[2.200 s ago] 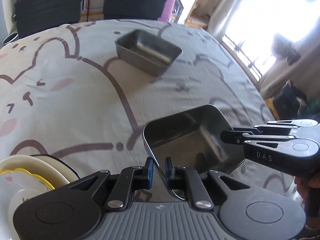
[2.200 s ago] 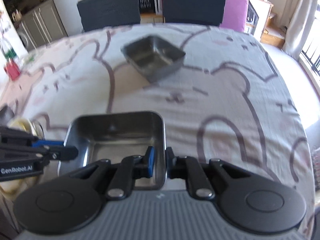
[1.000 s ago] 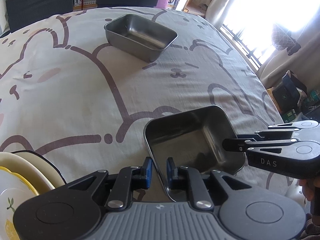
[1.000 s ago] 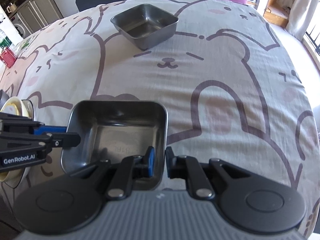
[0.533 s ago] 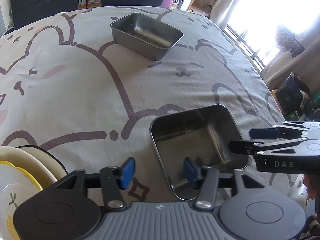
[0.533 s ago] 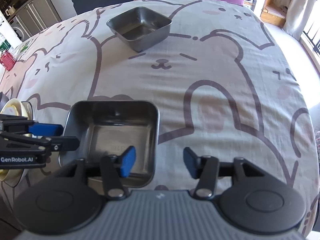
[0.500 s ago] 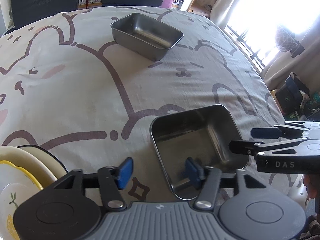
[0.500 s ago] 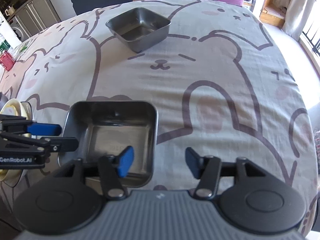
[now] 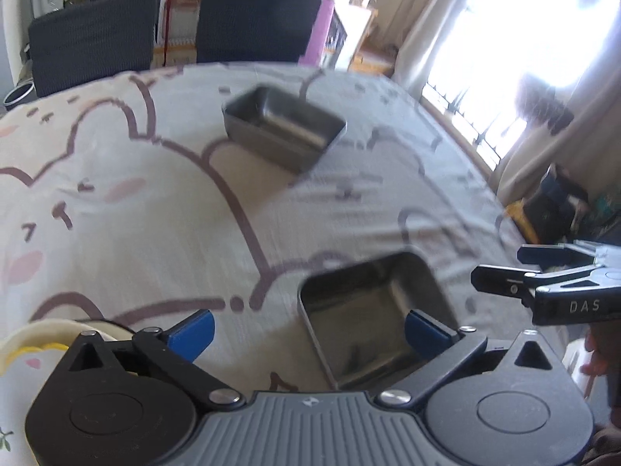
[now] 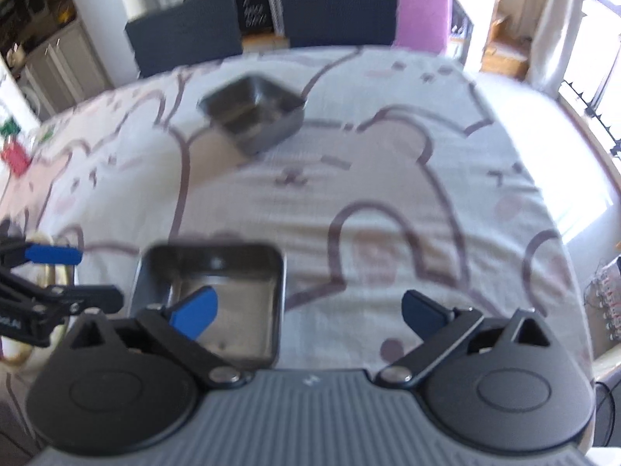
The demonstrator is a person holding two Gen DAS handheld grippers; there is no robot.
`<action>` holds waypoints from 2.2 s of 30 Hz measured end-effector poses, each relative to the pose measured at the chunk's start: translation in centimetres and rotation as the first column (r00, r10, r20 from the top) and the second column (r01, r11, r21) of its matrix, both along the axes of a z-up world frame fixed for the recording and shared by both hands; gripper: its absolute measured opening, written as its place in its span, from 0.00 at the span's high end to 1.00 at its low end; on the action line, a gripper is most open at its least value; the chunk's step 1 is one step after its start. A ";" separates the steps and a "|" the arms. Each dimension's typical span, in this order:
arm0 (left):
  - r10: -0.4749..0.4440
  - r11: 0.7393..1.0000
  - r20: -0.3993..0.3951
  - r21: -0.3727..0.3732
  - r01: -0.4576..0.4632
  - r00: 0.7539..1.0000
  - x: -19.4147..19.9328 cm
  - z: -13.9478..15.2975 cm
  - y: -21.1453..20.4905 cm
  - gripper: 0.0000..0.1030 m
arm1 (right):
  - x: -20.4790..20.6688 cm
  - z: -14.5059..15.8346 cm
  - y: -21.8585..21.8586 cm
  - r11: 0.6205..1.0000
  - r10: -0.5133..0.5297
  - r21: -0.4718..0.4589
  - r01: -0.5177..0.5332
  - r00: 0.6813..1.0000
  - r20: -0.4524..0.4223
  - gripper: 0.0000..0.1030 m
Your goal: Organize plates and bowls
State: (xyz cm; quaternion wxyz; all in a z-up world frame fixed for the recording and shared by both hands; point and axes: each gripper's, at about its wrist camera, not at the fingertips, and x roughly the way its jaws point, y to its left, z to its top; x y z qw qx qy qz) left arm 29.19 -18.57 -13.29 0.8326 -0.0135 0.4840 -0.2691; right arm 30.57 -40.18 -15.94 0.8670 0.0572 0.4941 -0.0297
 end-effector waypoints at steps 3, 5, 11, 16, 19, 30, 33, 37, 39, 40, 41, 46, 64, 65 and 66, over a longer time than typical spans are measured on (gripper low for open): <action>0.022 0.998 0.051 -0.060 -0.018 0.998 0.6 1.9 1.2 0.00 | -0.3 1.8 -0.4 0.998 -0.059 0.020 0.057 0.994 0.091 0.01; 0.046 0.996 0.101 -0.081 -0.038 0.994 1.3 3.1 1.7 0.00 | -0.4 2.7 -0.6 0.993 -0.109 0.048 0.103 0.983 0.148 0.01; 0.152 0.980 0.209 -0.156 -0.121 0.966 5.7 6.2 3.3 0.00 | 1.2 4.6 0.0 0.954 -0.295 0.135 0.266 0.911 0.288 0.00; 0.150 0.988 0.281 -0.074 -0.135 0.948 11.0 6.5 2.7 0.00 | 5.4 3.3 1.3 0.878 -0.451 0.303 0.372 0.854 0.259 0.00; 0.123 0.992 0.325 -0.025 -0.122 0.938 14.3 5.4 1.4 0.00 | 7.9 1.3 1.7 0.810 -0.536 0.385 0.441 0.825 0.181 0.00; -0.068 0.978 0.314 0.208 0.002 0.947 23.1 -1.1 -4.8 0.00 | 14.3 -4.7 1.4 0.641 -0.731 0.346 0.684 0.683 0.004 0.00; -0.138 0.955 0.315 0.292 0.042 0.939 23.9 -2.5 -5.9 0.00 | 15.2 -5.7 1.6 0.657 -0.721 0.307 0.689 0.693 -0.013 0.00; -0.187 0.926 0.333 0.373 0.053 0.924 24.1 -3.6 -6.6 0.02 | 16.5 -6.8 1.8 0.674 -0.717 0.237 0.699 0.697 -0.014 0.06; -0.200 0.917 0.346 0.396 0.050 0.917 24.1 -3.9 -6.6 0.04 | 17.1 -7.4 1.6 0.681 -0.712 0.229 0.695 0.702 -0.014 0.13; -0.195 0.915 0.352 0.401 0.041 0.916 24.2 -4.0 -6.6 0.05 | 17.2 -7.5 1.6 0.681 -0.713 0.222 0.698 0.701 -0.013 0.17; -0.187 0.916 0.354 0.400 0.032 0.917 24.3 -4.1 -6.6 0.05 | 17.3 -7.6 1.6 0.682 -0.715 0.211 0.701 0.699 -0.013 0.18; -0.188 0.921 0.347 0.388 0.042 0.919 24.6 -4.1 -6.7 0.07 | 17.9 -8.1 1.8 0.712 -0.676 0.229 0.664 0.736 -0.034 0.34; -0.092 0.989 0.136 0.129 0.074 0.986 23.1 -4.5 -5.7 0.94 | 18.1 -7.0 0.4 0.844 -0.497 0.278 0.459 0.864 0.082 0.92; -0.093 0.989 0.130 0.124 0.077 0.987 22.9 -4.4 -5.8 0.97 | 18.2 -6.9 0.4 0.851 -0.485 0.276 0.447 0.870 0.086 0.94; -0.095 0.989 0.125 0.121 0.080 0.988 22.7 -4.3 -5.8 0.97 | 18.2 -6.9 0.4 0.856 -0.475 0.275 0.437 0.875 0.087 0.95</action>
